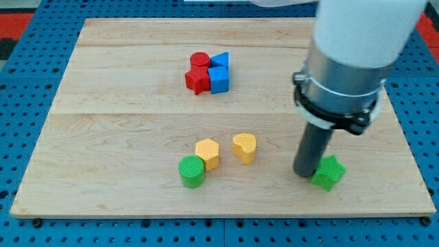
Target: Move the yellow heart closer to the green star
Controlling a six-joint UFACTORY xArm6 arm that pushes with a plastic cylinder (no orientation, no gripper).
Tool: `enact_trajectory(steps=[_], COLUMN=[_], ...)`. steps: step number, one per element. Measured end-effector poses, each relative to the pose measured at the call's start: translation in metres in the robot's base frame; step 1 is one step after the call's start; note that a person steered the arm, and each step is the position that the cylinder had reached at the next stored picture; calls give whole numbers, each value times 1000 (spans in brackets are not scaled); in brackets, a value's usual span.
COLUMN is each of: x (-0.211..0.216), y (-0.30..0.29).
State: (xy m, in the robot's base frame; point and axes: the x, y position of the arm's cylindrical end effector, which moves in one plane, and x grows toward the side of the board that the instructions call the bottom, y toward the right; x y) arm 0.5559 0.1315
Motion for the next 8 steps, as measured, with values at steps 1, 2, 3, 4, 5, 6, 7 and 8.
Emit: enact_trajectory(steps=[1,2,3,4,5,6,7,8], x=[0,0,-9,-57,-86,-94,-80,-54], y=[35,44,38,25,-28,-83,-125,-141])
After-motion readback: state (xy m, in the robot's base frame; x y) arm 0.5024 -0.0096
